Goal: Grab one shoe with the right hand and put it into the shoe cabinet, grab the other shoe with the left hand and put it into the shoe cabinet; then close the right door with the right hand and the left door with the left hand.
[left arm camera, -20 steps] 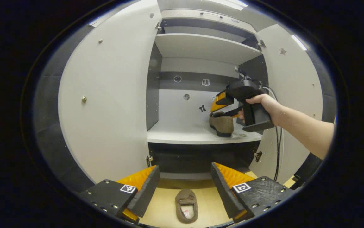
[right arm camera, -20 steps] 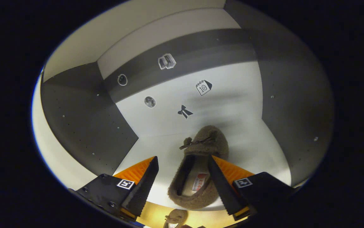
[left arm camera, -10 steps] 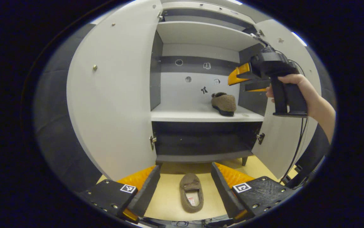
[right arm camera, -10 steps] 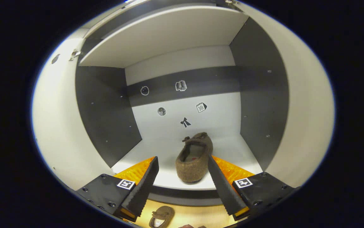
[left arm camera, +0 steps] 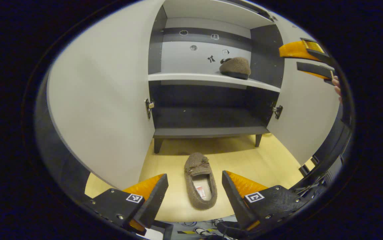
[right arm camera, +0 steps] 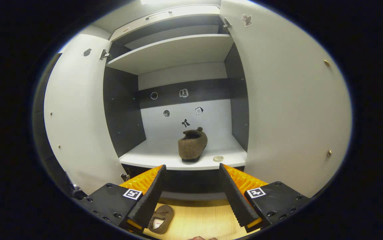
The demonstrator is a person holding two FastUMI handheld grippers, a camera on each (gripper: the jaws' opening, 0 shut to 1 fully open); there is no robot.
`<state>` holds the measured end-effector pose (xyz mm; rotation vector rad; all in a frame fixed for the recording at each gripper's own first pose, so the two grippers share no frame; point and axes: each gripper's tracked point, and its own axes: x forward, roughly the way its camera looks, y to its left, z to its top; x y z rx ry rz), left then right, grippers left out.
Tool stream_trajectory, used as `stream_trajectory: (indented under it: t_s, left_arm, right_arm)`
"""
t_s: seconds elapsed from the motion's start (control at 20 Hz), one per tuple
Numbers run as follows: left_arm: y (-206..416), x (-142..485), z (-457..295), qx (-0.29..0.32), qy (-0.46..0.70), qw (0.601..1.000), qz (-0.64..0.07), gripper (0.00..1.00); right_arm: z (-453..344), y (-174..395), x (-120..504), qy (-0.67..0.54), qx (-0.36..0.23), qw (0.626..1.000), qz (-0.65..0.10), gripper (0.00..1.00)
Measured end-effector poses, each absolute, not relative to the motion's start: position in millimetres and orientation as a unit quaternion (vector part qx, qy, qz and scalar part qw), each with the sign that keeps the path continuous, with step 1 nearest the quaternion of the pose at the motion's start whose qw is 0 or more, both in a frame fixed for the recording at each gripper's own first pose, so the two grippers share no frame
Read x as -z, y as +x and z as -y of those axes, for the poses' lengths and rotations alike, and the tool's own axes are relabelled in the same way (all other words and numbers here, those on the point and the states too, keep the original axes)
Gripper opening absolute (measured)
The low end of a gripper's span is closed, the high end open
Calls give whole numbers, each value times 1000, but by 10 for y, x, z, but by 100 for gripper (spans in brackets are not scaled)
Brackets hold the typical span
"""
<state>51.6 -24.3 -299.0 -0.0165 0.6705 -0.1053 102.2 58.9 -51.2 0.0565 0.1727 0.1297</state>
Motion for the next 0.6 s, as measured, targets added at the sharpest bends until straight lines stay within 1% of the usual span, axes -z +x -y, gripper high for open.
stream_trajectory:
  t_s: [0.3, 0.5, 0.55, 0.6]
  left_arm:
    - [760, 3583, 258, 76, 36, 930, -358, 94]
    - [810, 4143, 250, 78, 21, 899, -430, 95]
    - [836, 4214, 244, 76, 23, 896, -436, 95]
    - [839, 4266, 254, 75, 22, 893, -442, 100]
  right_arm:
    - [-364, 386, 905, 26, -34, 993, -107, 98]
    - [-218, -48, 1041, 31, -17, 992, -121, 98]
    - [-166, -172, 1086, 25, -14, 992, -126, 98]
    - [-78, -288, 1116, 15, -6, 992, -127, 98]
